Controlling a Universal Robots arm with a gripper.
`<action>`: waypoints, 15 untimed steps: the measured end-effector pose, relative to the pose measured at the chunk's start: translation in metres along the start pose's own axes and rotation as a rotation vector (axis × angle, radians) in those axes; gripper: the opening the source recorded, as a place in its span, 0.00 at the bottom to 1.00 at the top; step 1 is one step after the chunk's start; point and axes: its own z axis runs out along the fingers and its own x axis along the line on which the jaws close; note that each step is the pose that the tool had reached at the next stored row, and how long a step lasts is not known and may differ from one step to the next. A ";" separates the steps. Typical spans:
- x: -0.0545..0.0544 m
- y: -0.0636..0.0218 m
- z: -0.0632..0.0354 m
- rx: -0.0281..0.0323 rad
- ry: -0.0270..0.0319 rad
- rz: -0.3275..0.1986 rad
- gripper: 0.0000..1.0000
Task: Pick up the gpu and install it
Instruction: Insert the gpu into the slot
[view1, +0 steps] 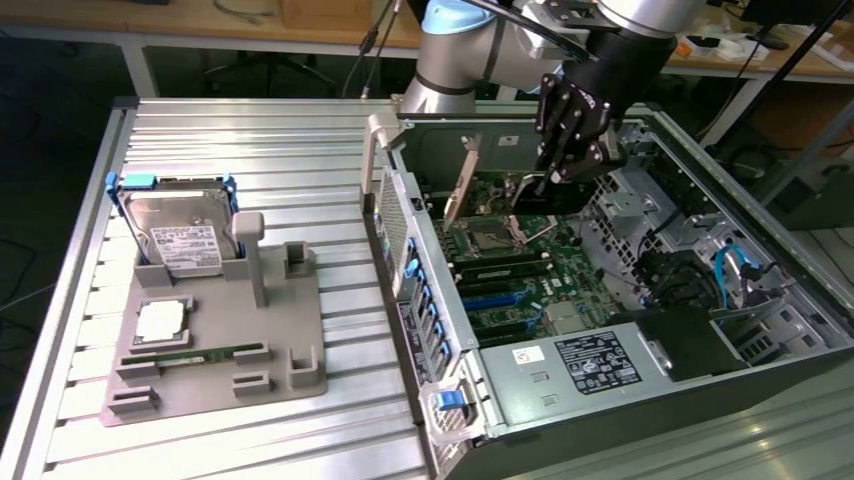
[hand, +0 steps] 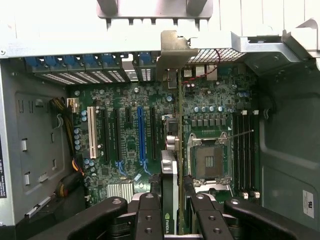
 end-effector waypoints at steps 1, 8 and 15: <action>0.000 0.0000 0.0000 0.0000 0.0001 0.000 0.27; 0.000 0.0000 0.0000 0.0000 0.0000 0.000 0.27; 0.000 -0.0004 0.0124 0.0068 0.0030 -0.005 0.27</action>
